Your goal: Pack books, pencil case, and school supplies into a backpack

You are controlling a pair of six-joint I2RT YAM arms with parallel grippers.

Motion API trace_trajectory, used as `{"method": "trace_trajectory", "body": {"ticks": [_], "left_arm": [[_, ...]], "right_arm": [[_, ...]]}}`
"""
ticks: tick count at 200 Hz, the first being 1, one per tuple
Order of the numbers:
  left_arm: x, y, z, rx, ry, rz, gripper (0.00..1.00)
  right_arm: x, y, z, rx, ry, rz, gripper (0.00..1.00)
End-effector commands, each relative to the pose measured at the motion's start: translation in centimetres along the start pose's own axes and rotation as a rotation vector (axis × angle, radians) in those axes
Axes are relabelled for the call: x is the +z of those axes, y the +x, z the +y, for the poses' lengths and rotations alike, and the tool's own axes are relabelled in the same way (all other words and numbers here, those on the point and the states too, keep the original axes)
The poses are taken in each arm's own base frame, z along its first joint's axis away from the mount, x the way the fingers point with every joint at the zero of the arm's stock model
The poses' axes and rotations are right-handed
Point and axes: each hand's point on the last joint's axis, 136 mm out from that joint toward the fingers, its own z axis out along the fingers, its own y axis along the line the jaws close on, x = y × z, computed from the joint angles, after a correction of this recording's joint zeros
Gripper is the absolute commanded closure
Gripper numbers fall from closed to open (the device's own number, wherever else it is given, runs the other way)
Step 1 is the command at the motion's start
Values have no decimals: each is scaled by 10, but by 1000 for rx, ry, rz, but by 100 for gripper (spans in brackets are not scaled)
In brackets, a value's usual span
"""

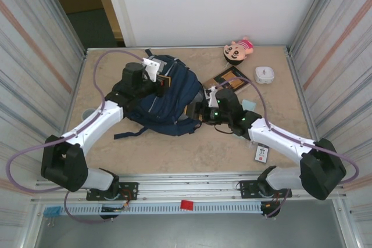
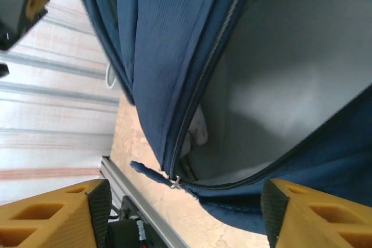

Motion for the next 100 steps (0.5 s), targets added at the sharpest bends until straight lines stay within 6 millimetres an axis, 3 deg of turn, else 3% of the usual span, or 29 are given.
{"method": "trace_trajectory", "body": {"ticks": [1, 35, 67, 74, 100], "left_arm": [[-31, -46, -43, 166, 193, -135, 100], [-33, -43, -54, 189, 265, -130, 100], [-36, -40, -61, 181, 312, -129, 100], [-37, -38, -62, 176, 316, -127, 100], [-41, -29, -60, 152, 292, -107, 100]], "right_arm": [[-6, -9, 4, -27, -33, 4, 27], [11, -21, 30, -20, -128, 17, 24], [35, -29, 27, 44, -132, 8, 28], [39, -30, 29, 46, -141, 9, 33], [45, -36, 47, 26, -189, -4, 76]]}}
